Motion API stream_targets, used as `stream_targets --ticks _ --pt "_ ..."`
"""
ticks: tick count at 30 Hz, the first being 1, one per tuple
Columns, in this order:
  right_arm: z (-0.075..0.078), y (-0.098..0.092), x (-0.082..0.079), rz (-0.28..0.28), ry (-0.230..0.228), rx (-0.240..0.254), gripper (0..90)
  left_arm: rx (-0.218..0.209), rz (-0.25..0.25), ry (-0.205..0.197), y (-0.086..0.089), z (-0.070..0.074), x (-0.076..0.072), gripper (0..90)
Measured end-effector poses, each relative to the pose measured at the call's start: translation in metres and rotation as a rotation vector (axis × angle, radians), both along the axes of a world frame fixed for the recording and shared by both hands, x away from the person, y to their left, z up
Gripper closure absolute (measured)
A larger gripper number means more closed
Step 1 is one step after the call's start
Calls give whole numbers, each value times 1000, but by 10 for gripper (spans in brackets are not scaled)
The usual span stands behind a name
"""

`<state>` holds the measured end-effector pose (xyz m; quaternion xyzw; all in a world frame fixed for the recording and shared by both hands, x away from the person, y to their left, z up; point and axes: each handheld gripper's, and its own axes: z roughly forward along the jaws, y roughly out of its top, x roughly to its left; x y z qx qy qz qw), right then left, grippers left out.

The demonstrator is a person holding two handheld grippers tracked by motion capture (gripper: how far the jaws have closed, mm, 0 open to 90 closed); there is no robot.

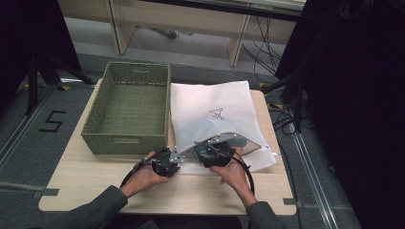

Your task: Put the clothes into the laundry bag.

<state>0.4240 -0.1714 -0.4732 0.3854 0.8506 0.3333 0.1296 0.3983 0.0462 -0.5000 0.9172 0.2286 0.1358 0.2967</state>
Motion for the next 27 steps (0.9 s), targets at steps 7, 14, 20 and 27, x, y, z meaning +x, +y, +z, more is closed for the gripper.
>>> stream_targets --ticks 7,14,20,27 --pt "-14 8 26 -55 -12 8 791 24 -24 -7 -1 2 1 855" --pt "-12 6 70 -179 -123 1 800 38 -32 -25 -2 2 -1 859" --pt "-12 -2 81 -183 -121 8 743 29 -31 -8 0 2 1 855" --pt "16 -15 47 -35 -56 61 533 22 -22 35 7 3 1 841"
